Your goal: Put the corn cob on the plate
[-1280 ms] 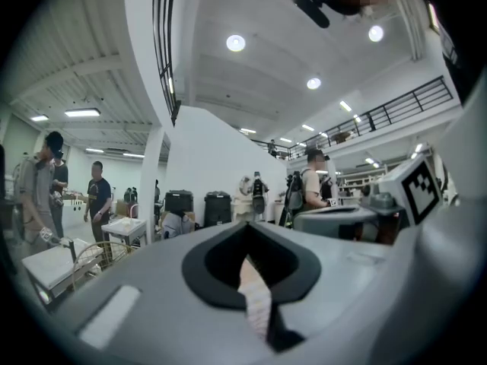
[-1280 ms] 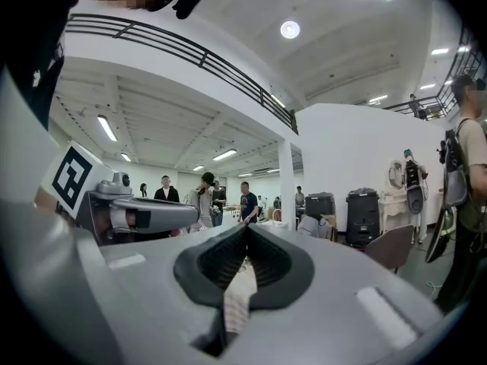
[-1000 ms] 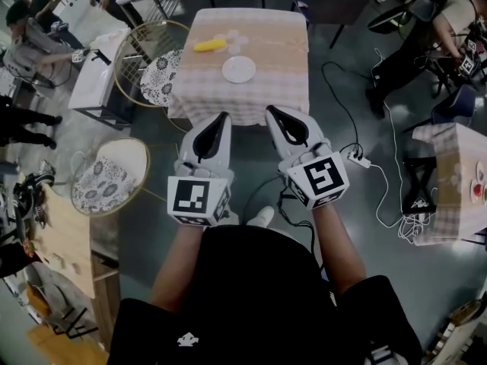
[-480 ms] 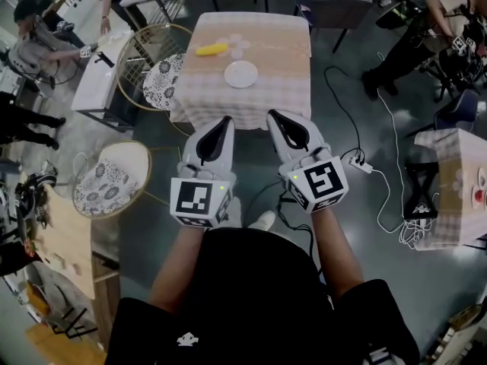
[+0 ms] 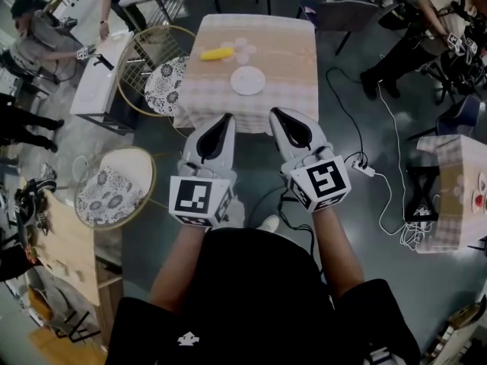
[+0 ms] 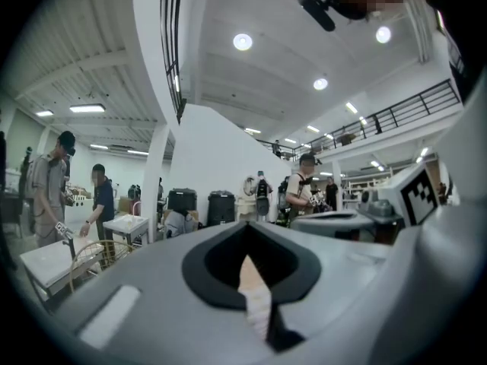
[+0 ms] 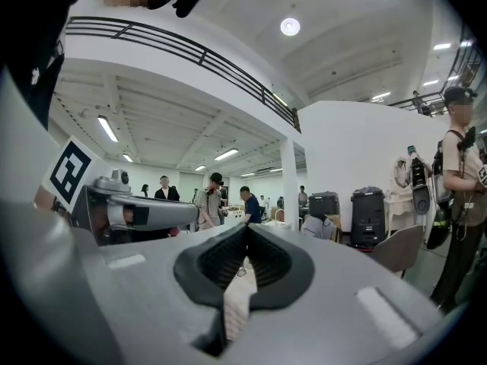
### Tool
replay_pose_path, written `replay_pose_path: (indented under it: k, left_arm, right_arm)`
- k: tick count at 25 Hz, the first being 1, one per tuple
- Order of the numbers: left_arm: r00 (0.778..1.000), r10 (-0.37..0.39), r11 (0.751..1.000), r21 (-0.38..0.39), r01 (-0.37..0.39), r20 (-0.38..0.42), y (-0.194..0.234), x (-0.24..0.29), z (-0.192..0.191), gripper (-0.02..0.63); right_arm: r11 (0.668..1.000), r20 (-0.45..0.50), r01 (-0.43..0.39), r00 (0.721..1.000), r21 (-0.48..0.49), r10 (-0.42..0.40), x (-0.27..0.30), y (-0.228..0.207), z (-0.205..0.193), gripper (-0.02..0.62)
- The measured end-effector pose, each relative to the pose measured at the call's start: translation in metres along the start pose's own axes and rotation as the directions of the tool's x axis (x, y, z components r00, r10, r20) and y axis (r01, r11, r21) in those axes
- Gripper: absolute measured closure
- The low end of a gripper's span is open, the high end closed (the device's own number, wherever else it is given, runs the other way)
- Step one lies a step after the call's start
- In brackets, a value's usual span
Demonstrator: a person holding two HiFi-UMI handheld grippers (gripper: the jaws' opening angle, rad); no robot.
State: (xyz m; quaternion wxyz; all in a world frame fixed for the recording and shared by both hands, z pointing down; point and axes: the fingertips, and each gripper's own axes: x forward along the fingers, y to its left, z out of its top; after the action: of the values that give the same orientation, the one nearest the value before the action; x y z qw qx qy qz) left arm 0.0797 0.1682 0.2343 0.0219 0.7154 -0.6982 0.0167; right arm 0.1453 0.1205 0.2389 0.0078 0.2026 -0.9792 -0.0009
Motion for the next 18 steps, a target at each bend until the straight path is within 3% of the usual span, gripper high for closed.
replay_pose_path:
  k: [18]
  left_arm:
    - [0.999,-0.043,0.999,-0.004,0.043,0.011,0.115,0.05,0.006,0.598]
  right_arm:
    - [0.998,-0.031,0.065,0.997,-0.015,-0.065,0.117,-0.007,0.003,0.594]
